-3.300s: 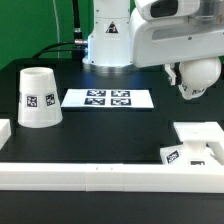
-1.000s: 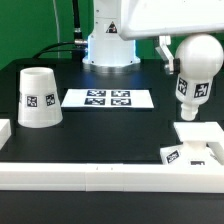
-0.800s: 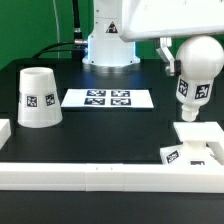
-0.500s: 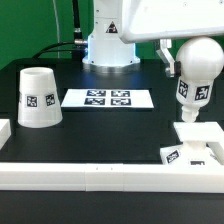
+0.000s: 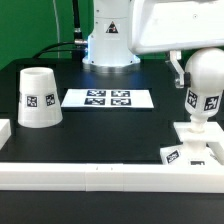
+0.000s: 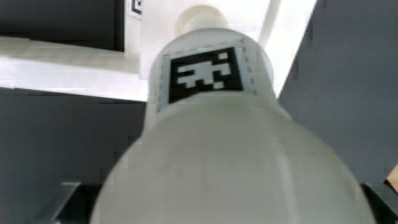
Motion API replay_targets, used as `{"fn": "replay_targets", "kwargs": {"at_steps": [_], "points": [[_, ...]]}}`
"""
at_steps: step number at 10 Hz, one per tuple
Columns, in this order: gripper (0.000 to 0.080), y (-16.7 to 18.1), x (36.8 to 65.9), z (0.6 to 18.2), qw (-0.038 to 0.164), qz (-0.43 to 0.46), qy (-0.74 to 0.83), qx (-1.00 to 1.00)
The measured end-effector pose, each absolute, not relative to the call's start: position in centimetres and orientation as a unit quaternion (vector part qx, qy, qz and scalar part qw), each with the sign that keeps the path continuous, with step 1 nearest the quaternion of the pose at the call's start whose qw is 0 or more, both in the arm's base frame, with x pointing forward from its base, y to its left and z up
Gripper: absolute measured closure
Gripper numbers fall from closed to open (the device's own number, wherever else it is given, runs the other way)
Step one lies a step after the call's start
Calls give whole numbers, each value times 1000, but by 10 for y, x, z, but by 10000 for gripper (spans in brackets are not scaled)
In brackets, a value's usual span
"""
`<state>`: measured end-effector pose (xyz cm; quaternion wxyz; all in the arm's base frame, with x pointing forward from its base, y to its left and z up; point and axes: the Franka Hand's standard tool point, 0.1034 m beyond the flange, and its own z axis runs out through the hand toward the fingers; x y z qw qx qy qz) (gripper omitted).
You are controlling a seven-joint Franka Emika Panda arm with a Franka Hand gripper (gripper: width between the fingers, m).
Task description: Assemble lamp
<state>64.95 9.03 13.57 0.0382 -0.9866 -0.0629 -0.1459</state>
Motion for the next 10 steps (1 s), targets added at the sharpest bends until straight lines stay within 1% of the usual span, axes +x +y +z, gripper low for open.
{"fn": "replay_targets", "kwargs": {"at_steps": [5, 10], "points": [[222, 96, 644, 123, 37, -145, -67, -987], [222, 96, 644, 123, 32, -200, -66, -977]]}}
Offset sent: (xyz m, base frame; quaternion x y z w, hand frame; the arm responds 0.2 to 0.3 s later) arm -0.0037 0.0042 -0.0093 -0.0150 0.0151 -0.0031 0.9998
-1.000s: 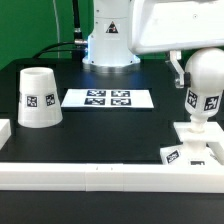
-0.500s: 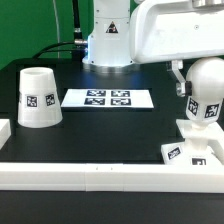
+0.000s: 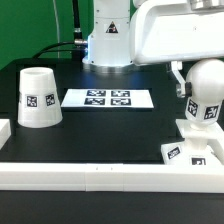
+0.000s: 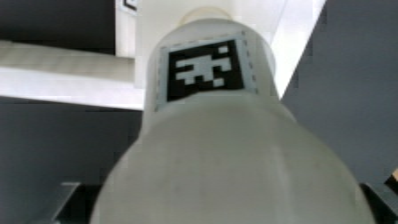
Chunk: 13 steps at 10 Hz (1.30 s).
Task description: Assemble lamp
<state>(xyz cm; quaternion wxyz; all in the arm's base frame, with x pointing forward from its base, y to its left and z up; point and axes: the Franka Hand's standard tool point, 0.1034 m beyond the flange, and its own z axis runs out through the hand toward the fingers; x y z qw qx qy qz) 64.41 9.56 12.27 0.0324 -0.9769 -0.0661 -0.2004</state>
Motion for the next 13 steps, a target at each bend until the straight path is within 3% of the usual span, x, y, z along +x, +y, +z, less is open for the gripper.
{"fn": "replay_targets", "kwargs": {"at_steps": [2, 3, 6, 10, 13], "points": [[215, 95, 644, 122, 32, -199, -66, -977], [119, 95, 644, 122, 32, -199, -66, -977], [100, 95, 644, 123, 32, -199, -66, -977], [100, 92, 645, 138, 31, -203, -71, -976], [100, 85, 646, 159, 31, -190, -75, -978]]}}
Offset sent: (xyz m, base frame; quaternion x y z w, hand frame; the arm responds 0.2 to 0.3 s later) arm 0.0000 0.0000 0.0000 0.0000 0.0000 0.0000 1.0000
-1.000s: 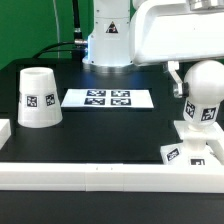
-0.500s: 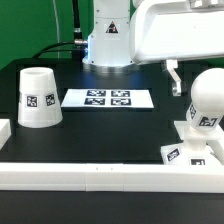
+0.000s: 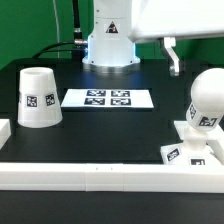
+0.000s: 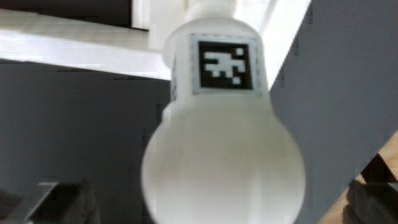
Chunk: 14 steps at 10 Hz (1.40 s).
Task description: Assemble lamp
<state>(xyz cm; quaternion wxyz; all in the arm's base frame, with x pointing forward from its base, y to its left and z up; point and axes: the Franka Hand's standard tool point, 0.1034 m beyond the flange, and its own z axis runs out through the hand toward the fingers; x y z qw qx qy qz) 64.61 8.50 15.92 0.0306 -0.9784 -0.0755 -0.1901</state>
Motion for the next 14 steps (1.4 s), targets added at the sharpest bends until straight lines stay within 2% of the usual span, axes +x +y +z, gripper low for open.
{"fn": "replay_targets", "kwargs": {"at_steps": [4, 5, 12, 14], "points": [[100, 87, 644, 155, 32, -178, -77, -980], [100, 84, 636, 149, 34, -137, -77, -987], [100, 89, 628, 144, 50, 78, -82, -992], [100, 90, 641, 143, 51, 68, -82, -993]]}}
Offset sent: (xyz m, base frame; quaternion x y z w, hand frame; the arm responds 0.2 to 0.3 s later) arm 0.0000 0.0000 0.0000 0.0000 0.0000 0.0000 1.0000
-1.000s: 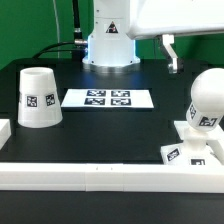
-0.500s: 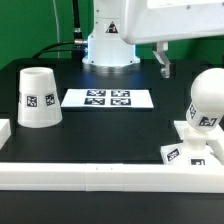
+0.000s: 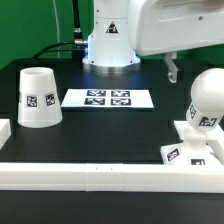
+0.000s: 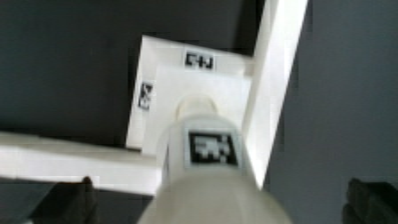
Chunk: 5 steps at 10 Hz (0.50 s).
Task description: Assemble lamp
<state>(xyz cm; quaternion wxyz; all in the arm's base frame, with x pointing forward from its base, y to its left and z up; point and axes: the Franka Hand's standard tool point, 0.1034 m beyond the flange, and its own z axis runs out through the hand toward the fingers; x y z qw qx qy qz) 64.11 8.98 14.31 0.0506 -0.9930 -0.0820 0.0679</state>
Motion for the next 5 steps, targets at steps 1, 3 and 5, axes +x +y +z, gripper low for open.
{"fn": "replay_targets", "kwargs": {"at_steps": [1, 3, 5], "points": [[100, 88, 647, 143, 51, 66, -84, -993], [100, 84, 654, 144, 52, 60, -85, -993], [100, 84, 653, 143, 52, 60, -85, -993]]}}
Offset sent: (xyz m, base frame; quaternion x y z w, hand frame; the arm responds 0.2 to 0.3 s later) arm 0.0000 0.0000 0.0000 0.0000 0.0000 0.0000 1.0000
